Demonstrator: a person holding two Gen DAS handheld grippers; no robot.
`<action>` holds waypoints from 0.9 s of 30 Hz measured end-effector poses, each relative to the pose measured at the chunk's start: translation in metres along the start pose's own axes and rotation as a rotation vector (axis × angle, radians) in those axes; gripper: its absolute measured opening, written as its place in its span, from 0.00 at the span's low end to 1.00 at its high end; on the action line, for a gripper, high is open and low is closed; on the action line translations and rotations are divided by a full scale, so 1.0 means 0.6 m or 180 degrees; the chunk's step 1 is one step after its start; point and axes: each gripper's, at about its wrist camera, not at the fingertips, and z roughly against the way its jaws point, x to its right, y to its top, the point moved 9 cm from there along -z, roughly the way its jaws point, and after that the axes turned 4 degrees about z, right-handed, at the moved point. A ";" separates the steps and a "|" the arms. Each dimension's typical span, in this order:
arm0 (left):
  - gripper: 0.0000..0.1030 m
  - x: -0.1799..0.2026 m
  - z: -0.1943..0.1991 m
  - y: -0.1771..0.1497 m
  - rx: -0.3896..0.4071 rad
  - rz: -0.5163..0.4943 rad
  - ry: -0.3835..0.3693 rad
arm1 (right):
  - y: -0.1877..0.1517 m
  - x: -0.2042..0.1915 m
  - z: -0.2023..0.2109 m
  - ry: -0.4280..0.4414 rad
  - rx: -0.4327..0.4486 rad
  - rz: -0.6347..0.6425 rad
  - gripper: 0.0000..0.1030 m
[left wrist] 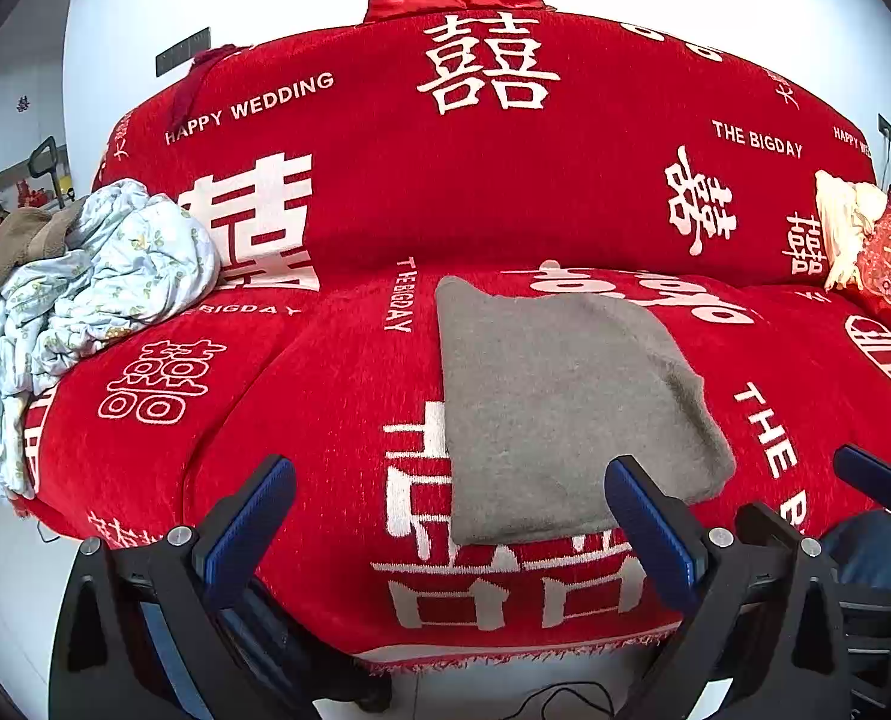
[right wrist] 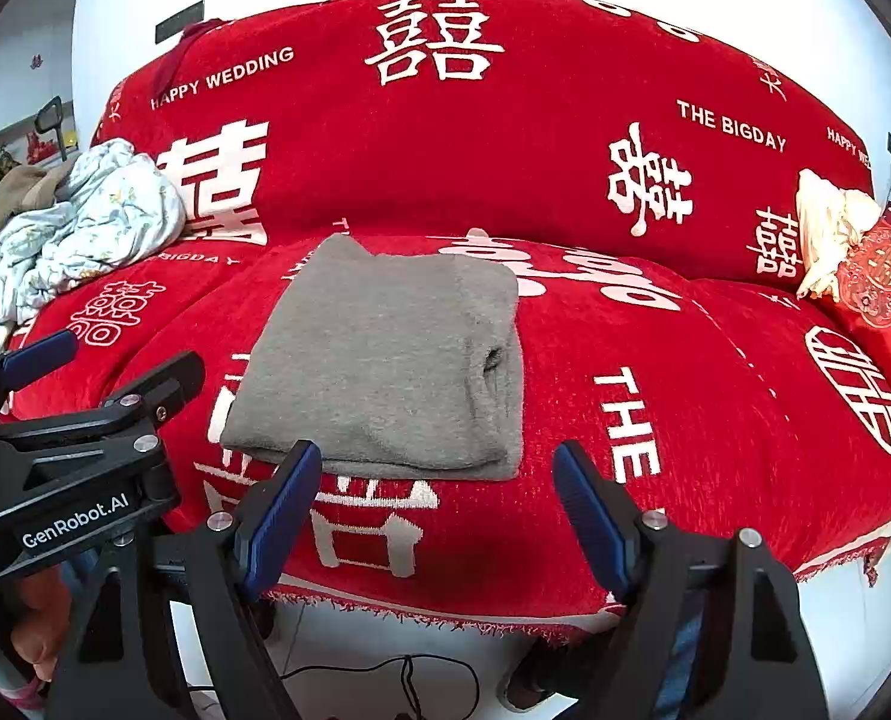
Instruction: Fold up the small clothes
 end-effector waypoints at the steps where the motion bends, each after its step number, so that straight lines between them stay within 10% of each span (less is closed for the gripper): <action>1: 1.00 0.000 0.000 0.000 -0.0001 0.0001 0.0000 | -0.001 -0.001 0.000 0.0001 -0.0004 0.0005 0.80; 27: 1.00 0.016 -0.006 -0.002 -0.0047 -0.0150 0.0095 | -0.012 0.012 -0.017 0.0126 -0.0038 -0.0094 0.80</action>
